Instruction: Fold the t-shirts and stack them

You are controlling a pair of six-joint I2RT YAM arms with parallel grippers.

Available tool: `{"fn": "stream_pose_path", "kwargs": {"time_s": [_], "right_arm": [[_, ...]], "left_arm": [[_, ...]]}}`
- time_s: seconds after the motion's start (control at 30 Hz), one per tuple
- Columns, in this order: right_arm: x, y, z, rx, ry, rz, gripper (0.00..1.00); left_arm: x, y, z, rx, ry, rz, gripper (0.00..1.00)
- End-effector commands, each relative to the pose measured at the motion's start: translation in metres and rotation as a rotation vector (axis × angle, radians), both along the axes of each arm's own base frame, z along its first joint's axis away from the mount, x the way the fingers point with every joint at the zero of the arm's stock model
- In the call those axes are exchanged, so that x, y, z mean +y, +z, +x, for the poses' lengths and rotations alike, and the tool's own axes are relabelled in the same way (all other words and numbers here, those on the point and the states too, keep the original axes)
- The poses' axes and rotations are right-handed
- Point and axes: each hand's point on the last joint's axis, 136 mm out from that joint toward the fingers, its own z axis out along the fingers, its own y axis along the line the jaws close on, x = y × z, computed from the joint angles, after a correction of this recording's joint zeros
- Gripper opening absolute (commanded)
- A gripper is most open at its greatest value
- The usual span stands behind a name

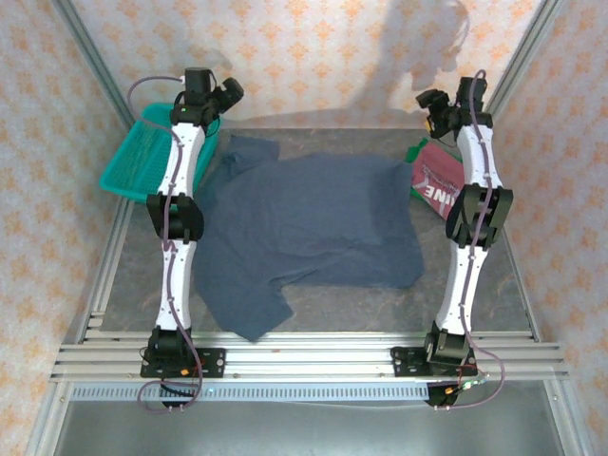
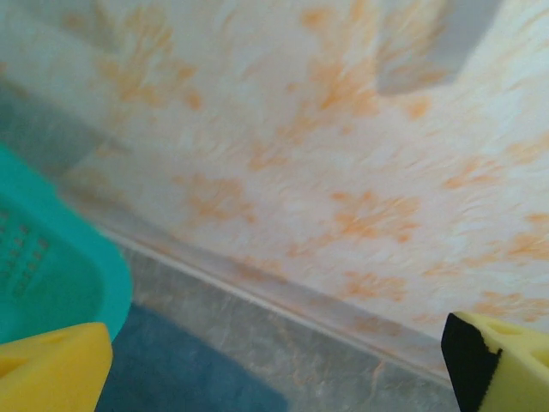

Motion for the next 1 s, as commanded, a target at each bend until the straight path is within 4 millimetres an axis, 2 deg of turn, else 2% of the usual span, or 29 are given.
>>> {"fn": "stream_pose_path", "kwargs": {"time_s": [0.0,0.03,0.07,0.2,0.27,0.33,0.4,0.43,0.53,0.63,0.7,0.83,0.97], "right_arm": [[0.027,0.157,-0.066,-0.209,0.063,-0.171,0.78],[0.033,0.159,-0.089,-0.172,0.082,-0.200,0.79],[0.038,0.152,-0.110,-0.124,0.101,-0.219,0.79],[0.051,0.114,-0.215,0.012,0.131,-0.258,0.82],[0.051,0.083,-0.268,0.062,0.103,-0.237,0.85],[0.052,0.048,-0.324,0.121,0.075,-0.208,0.87],[0.055,0.012,-0.367,0.203,0.071,-0.186,0.87],[0.056,-0.007,-0.387,0.262,0.071,-0.173,0.87],[0.060,-0.056,-0.429,0.421,0.080,-0.144,0.84],[0.053,-0.095,-0.450,0.535,0.068,-0.172,0.82],[0.052,-0.117,-0.454,0.593,0.062,-0.170,0.79],[0.050,-0.149,-0.439,0.601,0.019,-0.147,0.67],[0.044,-0.154,-0.414,0.566,-0.002,-0.163,0.54]], "left_arm": [[-0.004,0.206,-0.078,-0.290,0.023,0.019,1.00],[-0.010,0.216,-0.095,-0.270,-0.005,0.018,1.00],[-0.016,0.222,-0.112,-0.251,-0.040,0.027,1.00],[-0.034,0.208,-0.204,-0.069,-0.092,0.118,1.00],[-0.045,0.183,-0.244,0.000,-0.129,0.063,1.00],[-0.052,0.141,-0.289,0.089,-0.119,-0.024,1.00],[-0.053,0.098,-0.332,0.189,-0.117,-0.051,1.00],[-0.050,0.076,-0.356,0.253,-0.103,-0.053,1.00],[-0.053,0.018,-0.411,0.397,-0.113,-0.098,1.00],[-0.053,-0.033,-0.450,0.538,-0.097,-0.120,1.00],[-0.052,-0.058,-0.462,0.584,-0.084,-0.124,1.00],[-0.054,-0.101,-0.465,0.654,-0.071,-0.144,0.94],[-0.049,-0.132,-0.456,0.684,-0.054,-0.112,0.74]]}}
